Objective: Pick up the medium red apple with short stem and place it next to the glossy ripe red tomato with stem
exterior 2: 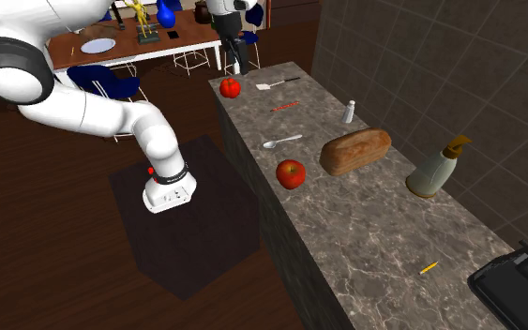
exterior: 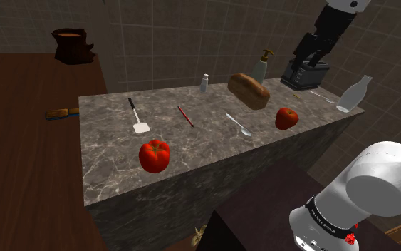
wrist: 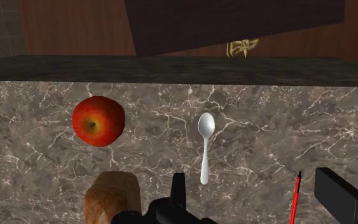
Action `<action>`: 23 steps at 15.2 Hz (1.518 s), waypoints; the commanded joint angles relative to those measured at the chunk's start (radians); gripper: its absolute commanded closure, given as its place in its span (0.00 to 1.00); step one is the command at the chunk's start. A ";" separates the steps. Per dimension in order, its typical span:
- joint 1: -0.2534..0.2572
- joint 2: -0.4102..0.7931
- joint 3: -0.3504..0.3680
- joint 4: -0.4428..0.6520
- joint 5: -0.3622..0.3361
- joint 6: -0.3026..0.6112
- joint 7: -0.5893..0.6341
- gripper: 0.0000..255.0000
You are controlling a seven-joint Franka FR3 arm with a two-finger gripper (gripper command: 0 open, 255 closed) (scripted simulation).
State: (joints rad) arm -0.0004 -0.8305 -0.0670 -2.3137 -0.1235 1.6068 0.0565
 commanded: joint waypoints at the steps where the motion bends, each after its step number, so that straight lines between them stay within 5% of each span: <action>1: 0.000 0.000 0.000 0.000 0.000 0.000 0.000 0.00; 12: 0.016 0.015 -0.290 -0.177 -0.193 0.186 -0.444 0.00; 23: 0.097 0.274 -0.634 -0.151 -0.326 0.446 -0.893 0.00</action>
State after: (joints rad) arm 0.0822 -0.5968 -0.6587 -2.4829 -0.4437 2.0239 -0.7812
